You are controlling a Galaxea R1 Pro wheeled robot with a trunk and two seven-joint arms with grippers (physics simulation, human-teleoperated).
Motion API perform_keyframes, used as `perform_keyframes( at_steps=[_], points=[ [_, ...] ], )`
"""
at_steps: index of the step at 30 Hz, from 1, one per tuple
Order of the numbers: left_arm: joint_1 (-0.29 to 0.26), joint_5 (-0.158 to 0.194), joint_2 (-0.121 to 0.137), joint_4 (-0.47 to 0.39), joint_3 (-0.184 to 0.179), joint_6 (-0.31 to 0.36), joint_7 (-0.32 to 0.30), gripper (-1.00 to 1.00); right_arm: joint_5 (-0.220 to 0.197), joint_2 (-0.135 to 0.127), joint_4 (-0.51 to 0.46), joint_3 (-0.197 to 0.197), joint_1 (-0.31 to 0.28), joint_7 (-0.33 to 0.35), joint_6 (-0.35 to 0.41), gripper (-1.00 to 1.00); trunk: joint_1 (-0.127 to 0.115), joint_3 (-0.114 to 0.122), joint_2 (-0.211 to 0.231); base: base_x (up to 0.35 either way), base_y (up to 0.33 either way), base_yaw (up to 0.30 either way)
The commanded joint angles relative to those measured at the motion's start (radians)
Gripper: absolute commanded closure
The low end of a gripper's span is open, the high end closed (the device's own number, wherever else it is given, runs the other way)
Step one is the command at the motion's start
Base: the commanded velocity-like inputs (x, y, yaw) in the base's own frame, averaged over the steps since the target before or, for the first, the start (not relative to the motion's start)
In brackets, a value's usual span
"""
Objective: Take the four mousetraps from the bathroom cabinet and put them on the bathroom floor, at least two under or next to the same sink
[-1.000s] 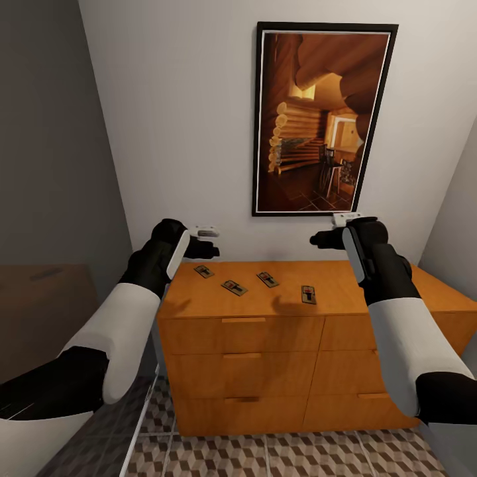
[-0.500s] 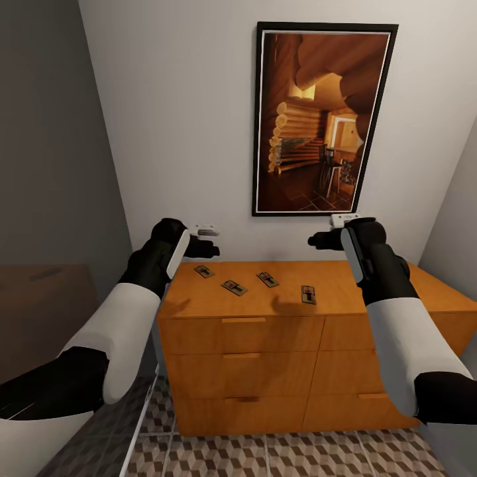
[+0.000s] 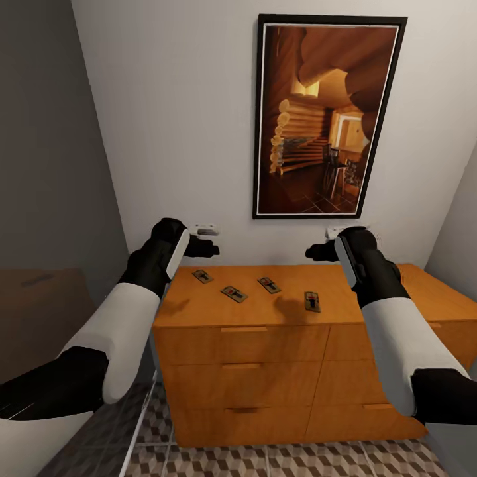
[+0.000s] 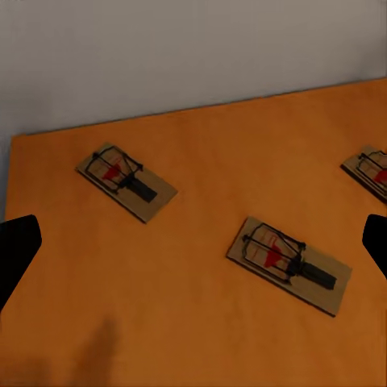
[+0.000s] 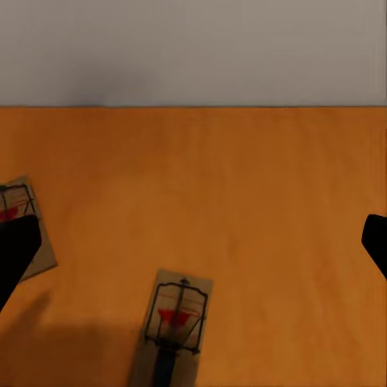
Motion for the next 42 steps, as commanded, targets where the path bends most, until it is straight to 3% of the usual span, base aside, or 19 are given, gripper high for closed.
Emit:
perform_keyframes(
  at_steps=[1, 11, 19, 29, 42],
  points=[
    [-0.001, 0.000, 0.000, -0.001, -0.001, 0.004, -0.002, -1.00, 0.001, -0.001, 0.013, 0.003, -0.001, -0.002, 0.004, -1.00, 0.000, -0.001, -0.001, 0.135, 0.000, 0.000],
    [-0.001, -0.002, -0.001, -0.002, -0.001, 0.005, 0.000, -1.00, -0.001, 0.003, 0.112, 0.002, -0.001, -0.004, 0.004, -1.00, 0.000, -0.001, -0.001, 0.050, 0.000, 0.000],
    [-0.001, -0.003, -0.001, 0.000, -0.002, 0.006, 0.000, -1.00, 0.006, 0.042, 0.229, 0.002, -0.001, -0.005, 0.004, -1.00, 0.000, -0.001, -0.001, 0.007, 0.000, 0.000],
    [-0.001, -0.004, 0.000, 0.000, -0.002, 0.006, 0.000, -1.00, 0.006, 0.078, 0.279, 0.000, -0.001, -0.005, 0.004, -1.00, 0.000, -0.001, -0.001, 0.001, 0.000, 0.000],
    [-0.001, -0.004, -0.001, 0.000, -0.002, 0.004, 0.000, -1.00, 0.001, 0.085, 0.299, -0.006, -0.001, -0.004, 0.004, -1.00, 0.000, -0.001, -0.001, 0.000, 0.000, 0.000]
  ],
)
